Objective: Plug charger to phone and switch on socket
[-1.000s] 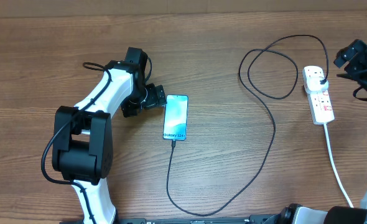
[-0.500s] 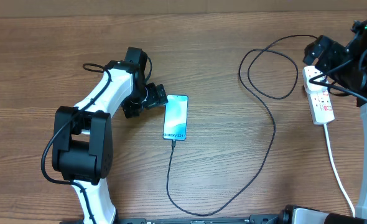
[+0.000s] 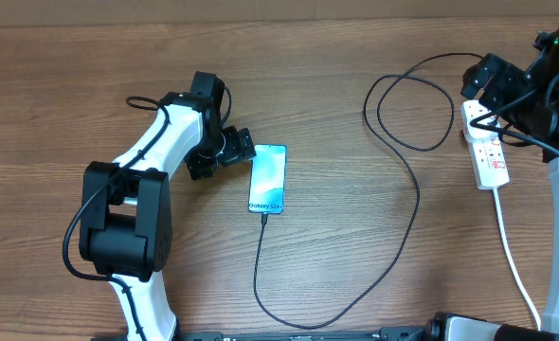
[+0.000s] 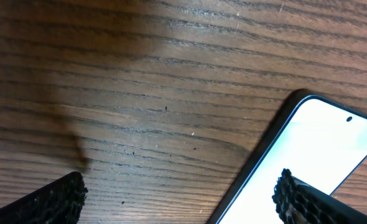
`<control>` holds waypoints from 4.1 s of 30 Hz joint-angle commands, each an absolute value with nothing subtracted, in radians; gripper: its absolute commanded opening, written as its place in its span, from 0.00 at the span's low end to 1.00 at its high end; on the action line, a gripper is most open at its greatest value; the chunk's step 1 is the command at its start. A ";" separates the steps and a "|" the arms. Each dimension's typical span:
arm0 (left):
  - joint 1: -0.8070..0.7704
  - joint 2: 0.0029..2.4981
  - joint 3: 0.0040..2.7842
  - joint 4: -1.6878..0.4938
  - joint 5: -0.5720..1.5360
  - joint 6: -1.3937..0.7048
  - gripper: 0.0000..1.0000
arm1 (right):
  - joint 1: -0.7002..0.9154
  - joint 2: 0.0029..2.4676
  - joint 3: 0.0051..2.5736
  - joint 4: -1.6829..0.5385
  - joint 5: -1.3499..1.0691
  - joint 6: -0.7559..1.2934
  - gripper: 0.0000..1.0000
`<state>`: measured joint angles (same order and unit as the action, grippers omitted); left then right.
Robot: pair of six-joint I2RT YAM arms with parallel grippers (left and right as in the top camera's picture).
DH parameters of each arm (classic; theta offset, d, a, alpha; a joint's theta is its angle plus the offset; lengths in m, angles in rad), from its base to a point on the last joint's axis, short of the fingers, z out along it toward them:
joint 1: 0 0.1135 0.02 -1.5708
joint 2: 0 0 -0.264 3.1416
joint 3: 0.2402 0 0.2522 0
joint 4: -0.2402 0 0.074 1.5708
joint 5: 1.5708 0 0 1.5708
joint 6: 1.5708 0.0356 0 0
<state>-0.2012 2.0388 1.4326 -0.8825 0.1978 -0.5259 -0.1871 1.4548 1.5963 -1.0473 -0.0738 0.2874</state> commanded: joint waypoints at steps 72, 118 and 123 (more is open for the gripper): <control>-0.204 1.546 1.247 -0.821 0.099 -0.493 1.00 | -0.184 1.427 1.610 -1.045 -0.072 0.283 1.00; -0.162 0.790 0.004 0.422 0.129 -0.354 1.00 | -0.184 1.427 1.610 -1.045 -0.072 0.283 1.00; -0.162 0.686 0.004 0.320 0.118 -0.354 1.00 | -0.184 1.427 1.610 -1.045 -0.072 0.283 1.00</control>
<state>-0.1680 0.7357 0.0082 0.3412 0.1368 -0.3813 -0.1871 1.4548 1.5963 -1.0477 -0.0742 0.2871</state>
